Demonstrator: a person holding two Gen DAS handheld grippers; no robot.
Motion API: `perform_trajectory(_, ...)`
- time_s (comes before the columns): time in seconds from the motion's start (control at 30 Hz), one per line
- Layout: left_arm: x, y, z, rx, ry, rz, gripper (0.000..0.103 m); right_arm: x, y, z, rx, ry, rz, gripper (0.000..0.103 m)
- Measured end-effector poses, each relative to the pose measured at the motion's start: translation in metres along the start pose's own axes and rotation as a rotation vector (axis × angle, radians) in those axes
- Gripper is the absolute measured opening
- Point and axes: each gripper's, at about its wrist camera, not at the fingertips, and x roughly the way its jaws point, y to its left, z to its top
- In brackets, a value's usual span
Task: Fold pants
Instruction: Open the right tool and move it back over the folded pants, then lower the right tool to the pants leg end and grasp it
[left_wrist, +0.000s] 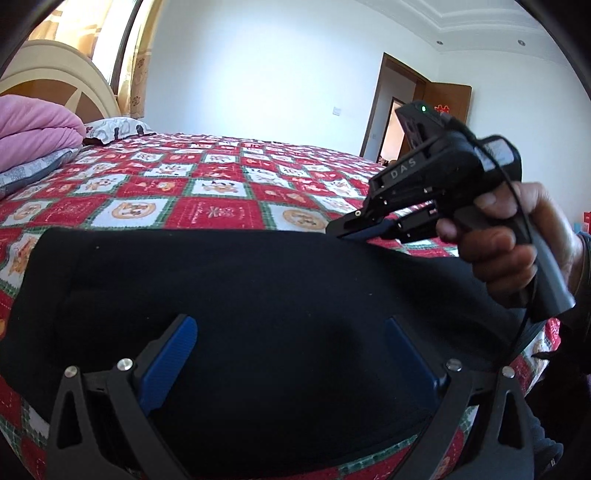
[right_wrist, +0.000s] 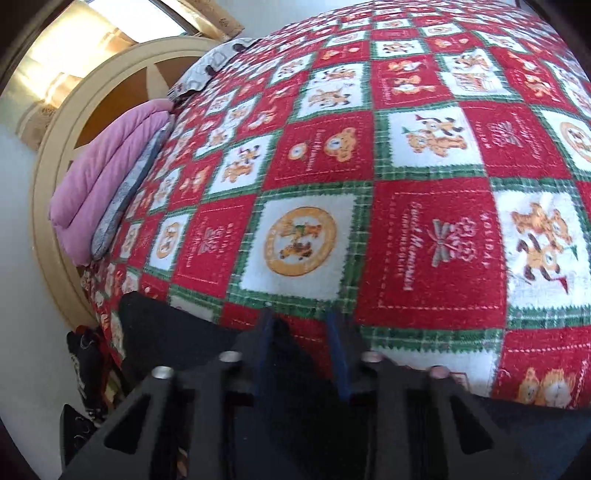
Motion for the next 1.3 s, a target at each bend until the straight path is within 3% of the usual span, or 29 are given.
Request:
perform_trajectory(0.03,0.000,-0.001,0.000,0.002,0.001,0.002,0.103,0.001,0.002,0.000,-0.001,0.008,0.028,0.010)
perform_trajectory(0.2,0.000,-0.001,-0.001,0.012,0.008,0.008,0.103,0.005,0.016,-0.003,-0.046,0.014,0.012,0.010)
perform_trajectory(0.33,0.001,-0.003,-0.002,0.029,0.011,0.016,0.103,0.001,0.019,0.000,-0.055,-0.039,-0.062,0.002)
perform_trajectory(0.63,0.001,-0.005,-0.005,0.052,0.012,0.023,0.103,0.004,0.017,0.008,-0.081,-0.068,-0.156,0.001)
perform_trajectory(0.77,0.001,-0.004,-0.005,0.047,0.012,0.019,0.103,0.008,0.007,0.007,-0.051,-0.070,-0.132,0.001)
perform_trajectory(1.0,0.002,-0.005,-0.003,0.047,0.015,0.023,0.103,-0.036,-0.005,-0.010,-0.051,-0.140,-0.192,0.003)
perform_trajectory(1.03,0.002,-0.006,-0.003,0.048,0.018,0.025,0.103,-0.048,-0.007,-0.019,-0.065,-0.153,-0.225,0.007)
perform_trajectory(1.1,0.001,-0.007,-0.001,0.045,0.026,0.029,0.103,-0.067,-0.008,-0.037,-0.101,-0.169,-0.286,0.032)
perform_trajectory(1.13,0.001,-0.006,0.000,0.035,0.028,0.026,0.103,-0.079,-0.007,-0.052,-0.129,-0.176,-0.299,0.054)
perform_trajectory(1.2,-0.001,-0.002,0.001,0.007,0.025,0.015,0.103,-0.097,-0.007,-0.081,-0.175,-0.193,-0.307,0.057)
perform_trajectory(1.3,-0.002,0.001,0.002,-0.022,0.024,0.004,0.103,-0.115,-0.007,-0.129,-0.244,-0.211,-0.398,0.057)
